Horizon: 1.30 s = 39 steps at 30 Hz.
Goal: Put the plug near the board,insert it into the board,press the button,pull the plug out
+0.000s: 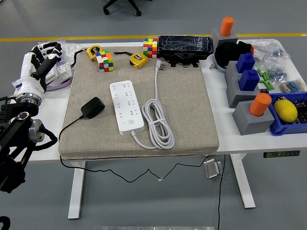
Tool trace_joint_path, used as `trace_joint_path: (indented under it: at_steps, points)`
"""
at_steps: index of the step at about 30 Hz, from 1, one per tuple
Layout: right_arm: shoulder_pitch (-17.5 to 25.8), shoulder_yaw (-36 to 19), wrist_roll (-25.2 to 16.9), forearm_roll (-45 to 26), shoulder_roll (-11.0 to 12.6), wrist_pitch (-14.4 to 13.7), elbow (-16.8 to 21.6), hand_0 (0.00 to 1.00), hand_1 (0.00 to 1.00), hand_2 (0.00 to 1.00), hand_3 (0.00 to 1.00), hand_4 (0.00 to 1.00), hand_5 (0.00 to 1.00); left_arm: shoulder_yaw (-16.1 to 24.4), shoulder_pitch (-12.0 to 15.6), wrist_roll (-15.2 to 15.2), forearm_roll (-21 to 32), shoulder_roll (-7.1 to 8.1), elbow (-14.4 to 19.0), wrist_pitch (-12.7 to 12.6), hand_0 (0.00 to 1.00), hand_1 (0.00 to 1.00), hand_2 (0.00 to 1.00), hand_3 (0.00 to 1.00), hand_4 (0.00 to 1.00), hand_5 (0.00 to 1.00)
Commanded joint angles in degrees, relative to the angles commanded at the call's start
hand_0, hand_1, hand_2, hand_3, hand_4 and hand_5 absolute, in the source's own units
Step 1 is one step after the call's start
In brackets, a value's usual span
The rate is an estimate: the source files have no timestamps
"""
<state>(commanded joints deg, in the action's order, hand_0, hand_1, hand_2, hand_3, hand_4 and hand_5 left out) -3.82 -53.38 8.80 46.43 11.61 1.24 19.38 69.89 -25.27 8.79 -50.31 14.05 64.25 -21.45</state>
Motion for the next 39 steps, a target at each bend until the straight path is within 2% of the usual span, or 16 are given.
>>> trace_joint_path:
  at_steps: [39]
  points:
    - [-0.3, 0.2, 0.0, -0.2, 0.2, -0.1, 0.0, 0.609, 0.673, 0.685, 0.568, 0.914, 0.442, -0.2, -0.4, 0.1, 0.1, 0.23, 0.4, -0.1, 0.63, 0.655, 0.587, 0.57, 0.703, 0.317]
